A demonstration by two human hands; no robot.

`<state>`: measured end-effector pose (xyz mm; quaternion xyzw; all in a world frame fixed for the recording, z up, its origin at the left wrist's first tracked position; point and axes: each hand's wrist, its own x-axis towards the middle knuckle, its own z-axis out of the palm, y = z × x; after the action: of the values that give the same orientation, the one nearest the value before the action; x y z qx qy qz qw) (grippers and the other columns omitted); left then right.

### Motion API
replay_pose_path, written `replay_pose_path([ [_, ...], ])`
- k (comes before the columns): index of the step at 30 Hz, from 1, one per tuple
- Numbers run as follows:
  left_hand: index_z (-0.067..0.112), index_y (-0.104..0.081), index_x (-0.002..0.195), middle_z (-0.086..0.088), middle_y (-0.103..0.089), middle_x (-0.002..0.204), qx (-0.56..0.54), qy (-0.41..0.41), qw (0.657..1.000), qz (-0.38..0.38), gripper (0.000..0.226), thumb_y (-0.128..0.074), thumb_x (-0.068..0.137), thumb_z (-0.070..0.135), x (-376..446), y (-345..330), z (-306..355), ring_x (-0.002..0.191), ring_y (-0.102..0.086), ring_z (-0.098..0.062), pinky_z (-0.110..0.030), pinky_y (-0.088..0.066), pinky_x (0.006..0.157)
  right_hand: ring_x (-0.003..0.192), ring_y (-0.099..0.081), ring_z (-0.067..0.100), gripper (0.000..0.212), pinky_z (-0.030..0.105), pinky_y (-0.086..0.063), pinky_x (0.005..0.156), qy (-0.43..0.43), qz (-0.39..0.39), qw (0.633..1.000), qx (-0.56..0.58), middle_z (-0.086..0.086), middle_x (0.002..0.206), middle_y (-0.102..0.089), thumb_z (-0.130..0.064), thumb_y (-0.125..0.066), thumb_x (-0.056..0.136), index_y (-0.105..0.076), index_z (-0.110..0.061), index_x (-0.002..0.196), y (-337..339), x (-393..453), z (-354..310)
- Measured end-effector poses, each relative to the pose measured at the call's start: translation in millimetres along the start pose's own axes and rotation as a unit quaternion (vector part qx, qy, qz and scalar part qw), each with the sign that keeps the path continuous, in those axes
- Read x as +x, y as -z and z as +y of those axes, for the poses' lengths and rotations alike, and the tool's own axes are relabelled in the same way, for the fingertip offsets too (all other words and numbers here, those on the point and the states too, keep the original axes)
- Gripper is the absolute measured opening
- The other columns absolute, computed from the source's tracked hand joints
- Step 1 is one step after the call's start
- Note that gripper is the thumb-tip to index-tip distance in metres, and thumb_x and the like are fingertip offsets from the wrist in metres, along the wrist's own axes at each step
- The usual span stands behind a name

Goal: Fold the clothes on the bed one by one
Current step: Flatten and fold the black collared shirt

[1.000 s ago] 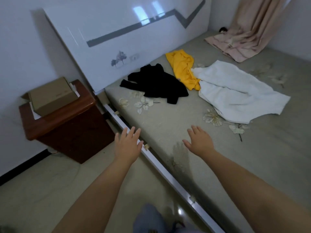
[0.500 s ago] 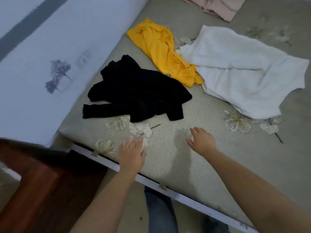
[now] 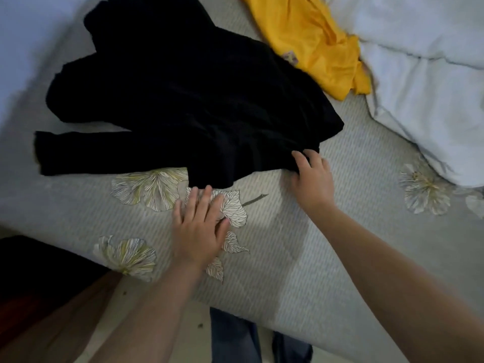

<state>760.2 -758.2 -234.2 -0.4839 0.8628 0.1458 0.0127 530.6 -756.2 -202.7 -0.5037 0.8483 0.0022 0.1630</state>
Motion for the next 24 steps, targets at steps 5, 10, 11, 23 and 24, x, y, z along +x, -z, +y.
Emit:
replay_pose_path([
  [5, -0.002, -0.059, 0.117, -0.022, -0.061, 0.119, -0.078, 0.021, 0.996, 0.048, 0.051, -0.039, 0.084, 0.031, 4.7, 12.2, 2.0, 0.11, -0.058, -0.04, -0.061, -0.033, 0.094, 0.102, -0.054, 0.03, 0.037, 0.03, -0.041, 0.079, 0.005, -0.064, 0.998, 0.002, 0.015, 0.114, -0.057, -0.005, -0.045, 0.089, -0.053, -0.006, 0.125, 16.9, 11.9, 8.4],
  [10, 0.002, -0.045, 0.133, -0.033, -0.041, 0.133, -0.079, 0.064, 0.994, 0.044, 0.05, -0.056, 0.086, 0.012, 35.9, 39.8, 3.9, 0.12, -0.044, -0.048, -0.057, -0.038, 0.095, 0.094, -0.06, 0.029, 0.032, 0.029, -0.044, 0.077, 0.078, -0.181, 0.98, 0.021, 0.016, 0.102, -0.065, -0.003, -0.052, 0.084, -0.063, -0.005, 0.114, 42.8, -26.7, 31.5],
  [11, 0.013, -0.036, 0.141, -0.031, -0.031, 0.14, -0.059, 0.067, 0.996, -0.022, 0.06, -0.059, 0.086, 0.016, 43.5, 44.9, 4.5, 0.125, -0.038, -0.045, -0.053, -0.036, 0.1, 0.092, -0.061, 0.028, 0.03, 0.026, -0.042, 0.076, 0.099, -0.2, 0.975, 0.017, 0.016, 0.098, -0.066, -0.003, -0.053, 0.083, -0.065, -0.004, 0.111, 47.1, -38.6, 39.9],
  [23, 0.02, -0.062, 0.075, 0.007, -0.062, 0.071, -0.21, -0.021, 0.705, -0.677, 0.022, -0.051, 0.093, 0.015, 16.0, 134.2, 70.3, 0.07, -0.055, -0.008, -0.011, -0.044, 0.06, 0.035, -0.05, 0.005, 0.016, 0.011, -0.037, 0.037, -0.079, -0.651, 0.707, 0.264, -0.007, 0.039, -0.051, -0.001, -0.047, 0.053, -0.057, -0.01, 0.047, 123.5, -107.8, 106.9],
  [24, 0.021, -0.06, 0.072, 0.007, -0.063, 0.067, -0.306, 0.024, 0.696, -0.649, 0.026, -0.049, 0.093, 0.012, 20.3, 142.8, 71.5, 0.065, -0.057, -0.009, -0.012, -0.045, 0.056, 0.037, -0.053, 0.006, 0.018, 0.012, -0.04, 0.037, -0.111, -0.599, 0.713, 0.347, -0.004, 0.041, -0.055, 0.001, -0.046, 0.054, -0.061, -0.009, 0.052, 129.0, -105.7, 113.0],
])
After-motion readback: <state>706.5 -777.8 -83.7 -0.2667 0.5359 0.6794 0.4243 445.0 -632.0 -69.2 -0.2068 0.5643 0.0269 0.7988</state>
